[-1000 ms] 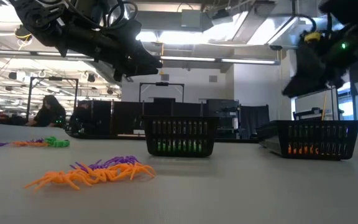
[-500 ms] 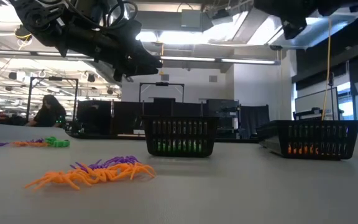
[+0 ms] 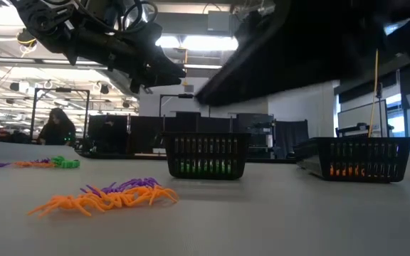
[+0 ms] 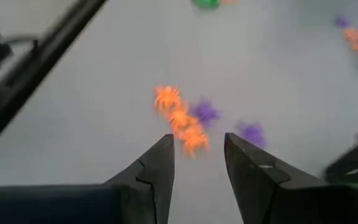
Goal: Sort Halloween decoration
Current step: Put the orange spider toy into the bottom right bin
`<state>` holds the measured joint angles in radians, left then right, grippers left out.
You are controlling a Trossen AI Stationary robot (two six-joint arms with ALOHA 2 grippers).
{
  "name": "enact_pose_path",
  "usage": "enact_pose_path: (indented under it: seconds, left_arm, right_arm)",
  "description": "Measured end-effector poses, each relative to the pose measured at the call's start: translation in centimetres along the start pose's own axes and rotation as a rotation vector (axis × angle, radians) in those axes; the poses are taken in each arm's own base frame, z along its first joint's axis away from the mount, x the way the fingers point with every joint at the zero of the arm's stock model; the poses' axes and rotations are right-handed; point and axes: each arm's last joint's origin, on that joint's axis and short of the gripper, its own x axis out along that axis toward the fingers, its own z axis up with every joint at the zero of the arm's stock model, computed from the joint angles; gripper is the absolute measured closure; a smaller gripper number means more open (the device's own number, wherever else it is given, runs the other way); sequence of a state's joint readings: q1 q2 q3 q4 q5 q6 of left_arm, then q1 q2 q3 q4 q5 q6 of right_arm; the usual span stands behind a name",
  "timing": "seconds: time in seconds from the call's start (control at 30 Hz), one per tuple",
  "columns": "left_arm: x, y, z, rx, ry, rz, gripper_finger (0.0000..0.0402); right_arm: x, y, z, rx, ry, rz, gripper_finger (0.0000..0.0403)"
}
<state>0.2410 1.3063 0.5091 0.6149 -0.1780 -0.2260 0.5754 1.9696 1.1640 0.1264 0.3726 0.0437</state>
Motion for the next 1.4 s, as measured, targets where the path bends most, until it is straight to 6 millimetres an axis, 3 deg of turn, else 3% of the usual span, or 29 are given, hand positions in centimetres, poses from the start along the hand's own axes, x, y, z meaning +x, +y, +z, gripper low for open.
enact_pose_path:
  seconds: [0.27,0.7,0.83,1.03,1.13,1.23,1.4]
  left_arm:
    - [0.0,0.0,0.0,0.001,0.003,0.0,0.0266]
    - [0.0,0.0,0.0,0.0,0.0,0.0,0.0266]
    - [0.0,0.0,0.0,0.0,0.001,0.0,0.0266]
    - [0.0,0.0,0.0,0.0,0.001,0.0,0.0266]
    - [0.0,0.0,0.0,0.0,0.001,0.001,0.0266]
    - [0.0,0.0,0.0,0.0,0.001,0.0,0.0266]
    - [0.0,0.0,0.0,0.0,0.0,0.0,0.0266]
  right_arm:
    - [3.5,1.4,-0.2,-0.015,0.045,0.02,0.0265]
    - [5.8,-0.2,-2.2,0.108,0.126,-0.041,0.0269]
    - [6.0,-0.1,-2.3,0.111,0.131,-0.016,0.0304]
    - [6.0,0.0,-2.4,0.097,0.139,0.008,0.0393]
    - [5.5,-0.1,-2.0,0.106,0.135,0.011,0.0387]
    - [3.8,0.1,-1.1,0.091,0.148,-0.009,0.0392]
    - [-1.7,0.8,2.7,0.058,0.043,-0.118,0.0397]
